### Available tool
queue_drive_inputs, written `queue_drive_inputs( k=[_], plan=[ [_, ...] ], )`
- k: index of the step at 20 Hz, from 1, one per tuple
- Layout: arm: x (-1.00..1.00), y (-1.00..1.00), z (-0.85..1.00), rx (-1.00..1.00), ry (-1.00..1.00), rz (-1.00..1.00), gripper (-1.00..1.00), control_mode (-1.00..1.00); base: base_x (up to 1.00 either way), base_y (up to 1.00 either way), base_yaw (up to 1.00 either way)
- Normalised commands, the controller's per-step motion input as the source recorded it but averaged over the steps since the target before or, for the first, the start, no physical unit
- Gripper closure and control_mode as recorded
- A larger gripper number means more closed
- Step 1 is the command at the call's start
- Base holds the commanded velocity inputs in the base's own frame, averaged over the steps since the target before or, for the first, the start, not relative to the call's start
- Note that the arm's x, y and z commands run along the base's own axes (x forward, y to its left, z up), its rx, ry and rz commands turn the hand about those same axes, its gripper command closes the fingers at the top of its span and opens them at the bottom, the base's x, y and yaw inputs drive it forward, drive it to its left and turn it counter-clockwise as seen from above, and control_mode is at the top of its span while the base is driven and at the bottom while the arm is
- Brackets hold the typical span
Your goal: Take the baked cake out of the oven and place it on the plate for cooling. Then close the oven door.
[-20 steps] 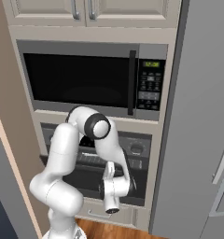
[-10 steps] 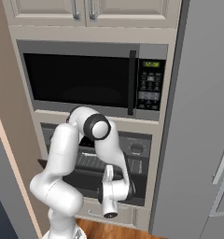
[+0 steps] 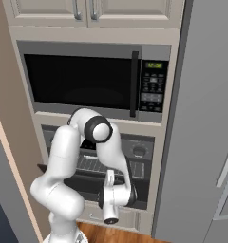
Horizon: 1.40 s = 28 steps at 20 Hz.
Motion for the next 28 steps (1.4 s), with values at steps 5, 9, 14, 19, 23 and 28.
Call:
queue_drive_inputs(
  k=[5, 9, 14, 19, 23, 28],
  plan=[
    [-0.20, -0.08, -0.09, 0.00, 0.05, 0.00, 1.00, -1.00, 0.00, 0.00, 0.00],
    [-0.13, -0.02, -0.03, 0.00, 0.11, 0.00, 1.00, -1.00, 0.00, 0.00, 0.00],
    [-0.24, -0.05, -0.08, 0.00, 0.17, 0.00, 1.00, -1.00, 0.00, 0.00, 0.00],
    [-0.22, 0.00, -0.05, -0.01, 0.21, -0.01, 1.00, -1.00, 0.00, 0.00, 0.00],
    [-0.15, 0.00, -0.02, 0.00, 0.21, 0.00, -1.00, -1.00, 0.00, 0.00, 0.00],
    [-0.11, 0.00, -0.01, 0.00, 0.19, 0.00, -1.00, -1.00, 0.00, 0.00, 0.00]
  ],
)
